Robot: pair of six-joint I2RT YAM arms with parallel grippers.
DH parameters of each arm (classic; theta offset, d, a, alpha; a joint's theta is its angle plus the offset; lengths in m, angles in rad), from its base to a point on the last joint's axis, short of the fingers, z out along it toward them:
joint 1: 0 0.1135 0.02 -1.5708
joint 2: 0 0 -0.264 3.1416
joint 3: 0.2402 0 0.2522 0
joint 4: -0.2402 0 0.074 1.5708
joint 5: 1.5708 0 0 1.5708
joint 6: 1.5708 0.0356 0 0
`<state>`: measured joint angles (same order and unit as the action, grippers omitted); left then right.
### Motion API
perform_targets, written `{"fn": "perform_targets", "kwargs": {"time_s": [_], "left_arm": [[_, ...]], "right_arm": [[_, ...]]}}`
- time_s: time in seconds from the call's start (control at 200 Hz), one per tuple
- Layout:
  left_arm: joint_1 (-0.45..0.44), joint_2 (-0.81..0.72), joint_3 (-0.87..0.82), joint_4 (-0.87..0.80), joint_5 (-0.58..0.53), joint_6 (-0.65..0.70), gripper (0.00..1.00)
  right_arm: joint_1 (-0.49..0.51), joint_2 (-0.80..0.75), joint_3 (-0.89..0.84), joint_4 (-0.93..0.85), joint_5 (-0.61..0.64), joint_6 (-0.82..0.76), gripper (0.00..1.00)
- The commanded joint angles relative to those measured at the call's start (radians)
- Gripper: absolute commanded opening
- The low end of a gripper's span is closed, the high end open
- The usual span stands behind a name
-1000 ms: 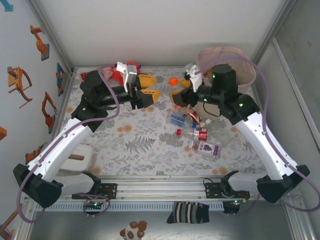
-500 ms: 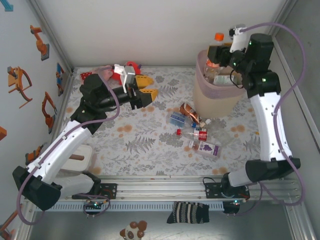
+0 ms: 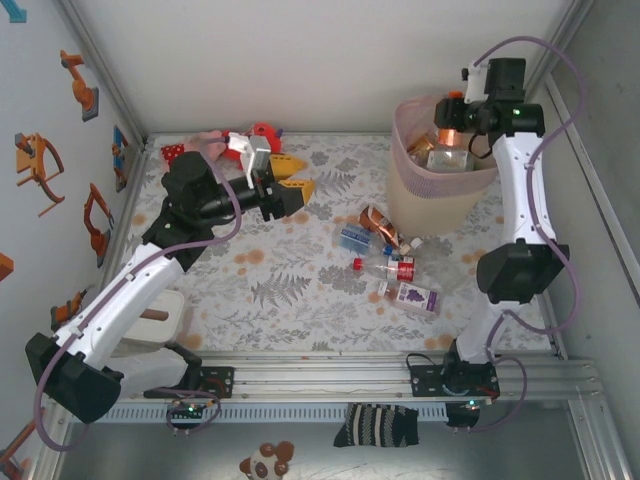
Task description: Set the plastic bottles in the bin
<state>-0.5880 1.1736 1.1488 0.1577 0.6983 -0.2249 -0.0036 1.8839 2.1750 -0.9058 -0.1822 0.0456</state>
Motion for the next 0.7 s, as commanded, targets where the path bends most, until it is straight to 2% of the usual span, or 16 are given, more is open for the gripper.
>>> {"fn": "perform_targets", "kwargs": {"time_s": [0.0, 0.275, 0.551, 0.696], "left_arm": [[0.004, -0.015, -0.011, 0.026, 0.0, -0.014, 0.65], [0.004, -0.003, -0.011, 0.029, 0.002, -0.022, 0.65], [0.005, -0.003, -0.01, 0.028, 0.002, -0.026, 0.65], [0.006, -0.007, -0.019, 0.027, -0.007, -0.036, 0.65]], "right_arm": [[-0.004, 0.029, 0.032, -0.127, 0.047, -0.066, 0.42], [-0.004, 0.109, -0.033, -0.199, 0.099, -0.117, 0.42], [-0.003, 0.222, -0.031, -0.204, 0.092, -0.13, 0.43], [-0.003, 0.281, -0.014, -0.207, 0.09, -0.121, 0.48]]}}
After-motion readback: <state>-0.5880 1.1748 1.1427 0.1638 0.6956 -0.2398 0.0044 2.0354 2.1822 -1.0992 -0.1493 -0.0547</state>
